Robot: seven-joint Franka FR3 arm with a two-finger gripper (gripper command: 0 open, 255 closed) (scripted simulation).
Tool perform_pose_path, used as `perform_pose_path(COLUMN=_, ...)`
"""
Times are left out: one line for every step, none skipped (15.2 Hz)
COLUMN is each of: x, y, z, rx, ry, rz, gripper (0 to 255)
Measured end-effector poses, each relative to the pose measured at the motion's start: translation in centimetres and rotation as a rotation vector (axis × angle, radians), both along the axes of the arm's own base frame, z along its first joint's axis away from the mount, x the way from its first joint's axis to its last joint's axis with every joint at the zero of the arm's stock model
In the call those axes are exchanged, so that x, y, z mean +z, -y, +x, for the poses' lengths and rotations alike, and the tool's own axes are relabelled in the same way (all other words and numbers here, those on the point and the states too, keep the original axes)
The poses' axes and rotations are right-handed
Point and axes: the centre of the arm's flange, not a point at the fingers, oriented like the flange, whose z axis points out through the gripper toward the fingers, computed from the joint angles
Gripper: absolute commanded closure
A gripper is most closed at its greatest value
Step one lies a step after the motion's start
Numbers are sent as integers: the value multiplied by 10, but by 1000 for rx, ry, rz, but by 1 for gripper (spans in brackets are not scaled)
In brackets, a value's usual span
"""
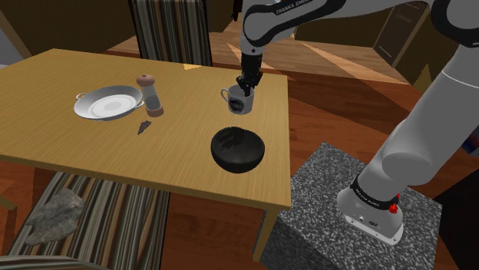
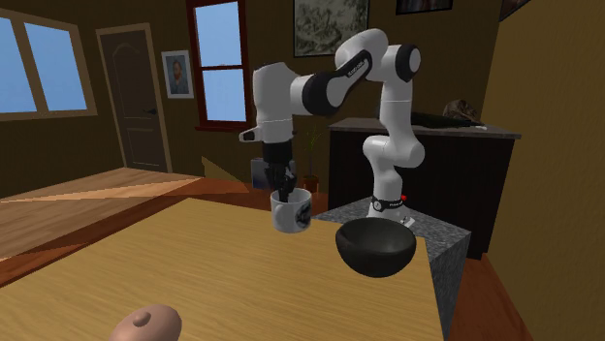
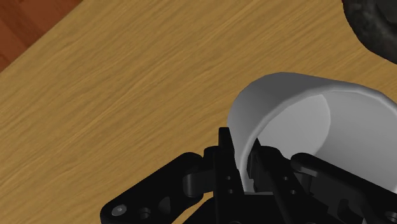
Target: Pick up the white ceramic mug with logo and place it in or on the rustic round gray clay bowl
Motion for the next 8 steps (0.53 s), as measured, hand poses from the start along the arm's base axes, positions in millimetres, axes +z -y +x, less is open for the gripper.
perform_pose_path(x=5, y=0, z=1, rx=0, ry=0, rz=0, gripper=255)
perform_pose_path(x=11, y=1, z=0, rx=0, ry=0, rz=0, gripper=255)
perform_pose_path(x=16, y=0, z=1, rx=0, ry=0, rz=0, gripper=255)
perform_pose_path(x=21, y=0, z=0, rx=0, ry=0, rz=0, gripper=255)
perform_pose_path(x=26, y=0, z=0, rx=0, ry=0, rz=0, gripper=255)
perform_pose_path(x=31, y=0, z=-1, rx=0, ry=0, rz=0, gripper=255)
perform_pose_path(x=37, y=0, z=0, rx=0, ry=0, rz=0, gripper=255)
perform_pose_path(x=42, y=0, z=1, rx=0, ry=0, rz=0, gripper=255)
